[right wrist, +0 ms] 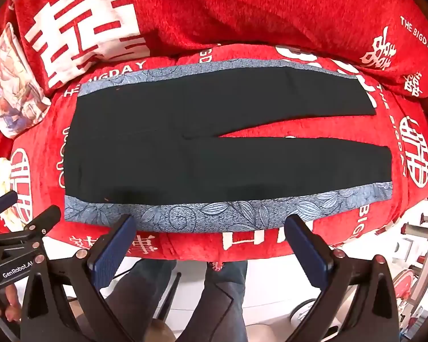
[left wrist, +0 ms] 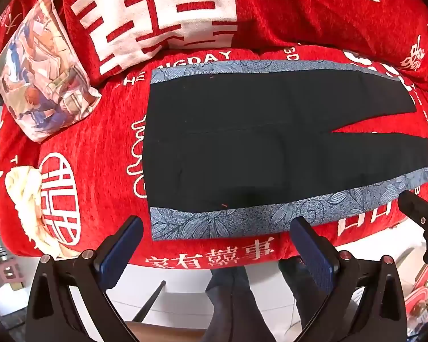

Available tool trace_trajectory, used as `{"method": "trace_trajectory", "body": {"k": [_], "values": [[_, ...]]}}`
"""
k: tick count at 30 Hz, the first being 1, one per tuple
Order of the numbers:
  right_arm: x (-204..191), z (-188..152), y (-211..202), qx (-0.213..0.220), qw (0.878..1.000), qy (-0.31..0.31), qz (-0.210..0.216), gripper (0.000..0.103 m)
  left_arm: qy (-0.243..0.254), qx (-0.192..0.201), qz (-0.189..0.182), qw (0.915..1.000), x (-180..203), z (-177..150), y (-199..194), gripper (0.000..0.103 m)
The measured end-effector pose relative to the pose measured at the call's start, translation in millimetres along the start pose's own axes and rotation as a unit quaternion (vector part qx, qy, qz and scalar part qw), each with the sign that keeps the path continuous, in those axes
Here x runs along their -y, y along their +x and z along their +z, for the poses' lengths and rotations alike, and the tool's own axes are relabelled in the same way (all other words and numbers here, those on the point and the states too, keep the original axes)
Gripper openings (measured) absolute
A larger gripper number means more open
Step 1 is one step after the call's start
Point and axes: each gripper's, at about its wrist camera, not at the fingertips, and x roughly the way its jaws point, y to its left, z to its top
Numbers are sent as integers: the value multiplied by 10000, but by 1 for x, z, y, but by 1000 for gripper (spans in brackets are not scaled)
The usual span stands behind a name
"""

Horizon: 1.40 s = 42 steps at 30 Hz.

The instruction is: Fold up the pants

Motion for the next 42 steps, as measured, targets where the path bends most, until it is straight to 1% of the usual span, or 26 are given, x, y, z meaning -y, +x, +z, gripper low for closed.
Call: {"method": "trace_trajectory", "body": {"k": [28, 42], "values": [[1, -3, -2, 15, 10000, -7, 4, 103, -8, 7, 14, 10000, 2, 1, 0, 103], [0, -1, -2, 32, 10000, -26, -35, 103, -19, 27, 19, 10000, -5, 0, -3, 103]]}}
